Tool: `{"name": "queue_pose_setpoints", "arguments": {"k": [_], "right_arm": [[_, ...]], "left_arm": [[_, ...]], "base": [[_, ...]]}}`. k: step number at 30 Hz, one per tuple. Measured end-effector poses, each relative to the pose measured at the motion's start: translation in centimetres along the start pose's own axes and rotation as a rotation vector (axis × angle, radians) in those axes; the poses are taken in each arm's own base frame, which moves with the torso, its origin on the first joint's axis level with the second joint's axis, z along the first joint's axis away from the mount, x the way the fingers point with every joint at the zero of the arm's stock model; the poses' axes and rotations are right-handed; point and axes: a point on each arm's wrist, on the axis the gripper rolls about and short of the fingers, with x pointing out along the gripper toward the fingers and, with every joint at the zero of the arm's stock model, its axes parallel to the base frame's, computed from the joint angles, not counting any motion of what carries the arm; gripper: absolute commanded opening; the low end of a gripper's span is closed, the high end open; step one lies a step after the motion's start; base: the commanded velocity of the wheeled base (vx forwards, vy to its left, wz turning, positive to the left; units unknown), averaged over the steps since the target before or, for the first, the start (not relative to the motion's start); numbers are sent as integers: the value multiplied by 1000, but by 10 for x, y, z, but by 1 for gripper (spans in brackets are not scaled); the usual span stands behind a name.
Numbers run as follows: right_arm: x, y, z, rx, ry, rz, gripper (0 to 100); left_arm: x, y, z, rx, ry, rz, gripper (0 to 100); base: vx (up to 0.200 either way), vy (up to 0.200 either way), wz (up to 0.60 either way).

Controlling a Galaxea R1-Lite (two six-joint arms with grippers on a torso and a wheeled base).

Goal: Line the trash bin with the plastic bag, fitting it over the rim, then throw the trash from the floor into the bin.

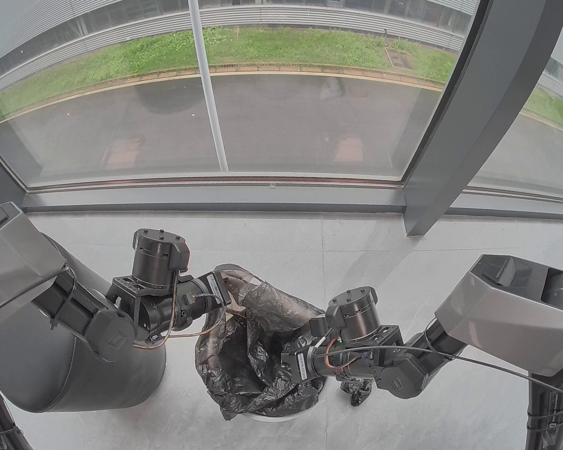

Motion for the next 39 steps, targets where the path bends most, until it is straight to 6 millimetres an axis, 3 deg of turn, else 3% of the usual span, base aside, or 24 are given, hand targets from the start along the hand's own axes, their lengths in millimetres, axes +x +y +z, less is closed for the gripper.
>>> {"name": "queue_pose_setpoints", "arguments": {"k": [17,25,39], "right_arm": [[-38,9,-56,-17,65,-23,0],[-46,14,-69,-28,102,-48,0],[-46,5,-83,-90,129,-212,0]], "left_arm": [[-6,16,-30,30,96,61,0],[-11,13,-47,52,148,61,0],[-6,13,-55,58,163,59,0]], "base": [[0,0,0],[0,0,0],[0,0,0]]}}
